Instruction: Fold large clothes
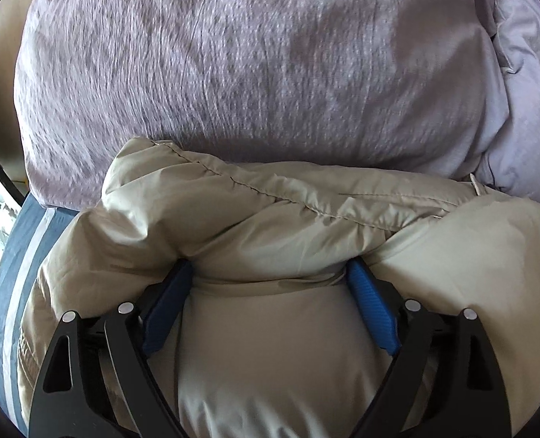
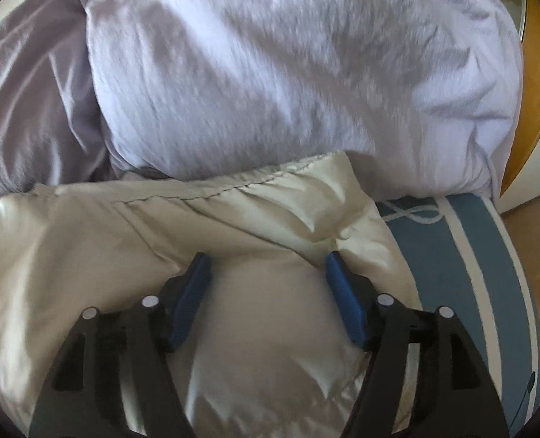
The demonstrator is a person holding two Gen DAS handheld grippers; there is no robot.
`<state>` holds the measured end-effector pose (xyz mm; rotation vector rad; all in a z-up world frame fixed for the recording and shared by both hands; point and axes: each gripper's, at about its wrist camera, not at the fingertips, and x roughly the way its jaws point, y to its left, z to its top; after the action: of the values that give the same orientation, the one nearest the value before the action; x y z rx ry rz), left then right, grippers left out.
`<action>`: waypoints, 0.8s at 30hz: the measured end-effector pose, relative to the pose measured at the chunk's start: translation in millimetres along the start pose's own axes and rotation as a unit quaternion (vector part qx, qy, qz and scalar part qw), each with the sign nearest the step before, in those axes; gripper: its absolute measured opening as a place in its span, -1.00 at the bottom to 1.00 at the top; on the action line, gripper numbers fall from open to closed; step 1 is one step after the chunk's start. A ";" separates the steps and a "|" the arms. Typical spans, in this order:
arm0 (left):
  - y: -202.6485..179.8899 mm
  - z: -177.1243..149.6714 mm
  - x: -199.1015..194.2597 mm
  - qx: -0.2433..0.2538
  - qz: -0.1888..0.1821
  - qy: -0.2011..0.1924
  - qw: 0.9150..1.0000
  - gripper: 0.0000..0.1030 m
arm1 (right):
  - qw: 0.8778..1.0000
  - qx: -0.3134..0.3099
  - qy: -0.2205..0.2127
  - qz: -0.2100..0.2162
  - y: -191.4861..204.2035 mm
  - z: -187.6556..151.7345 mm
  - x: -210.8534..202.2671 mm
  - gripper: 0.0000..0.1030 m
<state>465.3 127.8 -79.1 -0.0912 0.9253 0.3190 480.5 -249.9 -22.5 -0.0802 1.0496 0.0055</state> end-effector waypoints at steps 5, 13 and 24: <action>2.3 -1.6 5.8 -0.003 -0.001 -0.001 1.000 0.77 | 1.000 -0.003 0.005 -0.005 -0.3 -2.7 15.7 0.43; -0.9 -3.8 18.0 -0.006 0.001 -0.006 1.000 0.83 | 1.000 -0.004 -0.002 -0.006 -0.1 -6.7 36.0 0.49; -2.5 -15.7 35.5 -0.013 0.004 -0.012 1.000 0.86 | 1.000 -0.010 -0.005 -0.010 5.5 -9.0 48.7 0.51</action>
<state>473.8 130.3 -117.0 -0.1067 0.8979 0.3378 496.8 -246.7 -69.5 -0.1084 1.0395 -0.0017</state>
